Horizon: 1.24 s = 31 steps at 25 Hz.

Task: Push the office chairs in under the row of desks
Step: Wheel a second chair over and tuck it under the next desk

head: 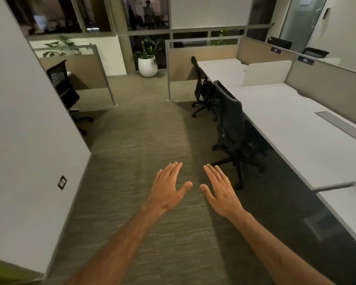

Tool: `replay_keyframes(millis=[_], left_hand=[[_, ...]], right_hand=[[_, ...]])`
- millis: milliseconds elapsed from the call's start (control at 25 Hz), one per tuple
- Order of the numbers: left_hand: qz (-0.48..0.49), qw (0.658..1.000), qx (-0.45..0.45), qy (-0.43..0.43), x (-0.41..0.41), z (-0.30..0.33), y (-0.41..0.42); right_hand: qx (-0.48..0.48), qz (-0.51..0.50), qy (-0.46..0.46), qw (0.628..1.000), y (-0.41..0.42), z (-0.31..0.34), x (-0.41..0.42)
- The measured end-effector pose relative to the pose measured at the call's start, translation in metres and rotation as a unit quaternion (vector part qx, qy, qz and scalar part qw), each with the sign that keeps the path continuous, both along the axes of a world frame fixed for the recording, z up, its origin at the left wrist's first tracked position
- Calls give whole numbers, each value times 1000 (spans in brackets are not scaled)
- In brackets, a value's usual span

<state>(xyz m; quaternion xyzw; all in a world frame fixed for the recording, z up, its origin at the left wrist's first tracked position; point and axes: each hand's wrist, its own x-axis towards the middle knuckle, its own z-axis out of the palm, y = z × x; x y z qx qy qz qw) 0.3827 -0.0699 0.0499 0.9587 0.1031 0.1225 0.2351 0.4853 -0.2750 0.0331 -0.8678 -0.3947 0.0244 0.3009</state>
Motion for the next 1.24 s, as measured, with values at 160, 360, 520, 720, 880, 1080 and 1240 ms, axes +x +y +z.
replay_keyframes(millis=[160,360,520,720,880,1080,1240], left_hand=[[6,1000,-13,15,56,-17,46],[45,997,-2,60,143,-23,115],[70,996,12,54,219,-11,172],[75,996,-24,52,306,-12,207],[56,995,-45,72,380,-24,245],[4,997,-50,63,506,-28,306],[-75,993,-62,72,625,-12,353]], right_hand=[[-12,23,1,1000,58,-19,59],[-35,59,26,997,139,-29,162],[-24,89,15,996,189,-16,251],[-4,76,27,997,232,-7,344],[2,51,28,998,265,-16,416],[-13,0,45,999,305,-20,512],[-9,-63,59,996,323,-15,587]])
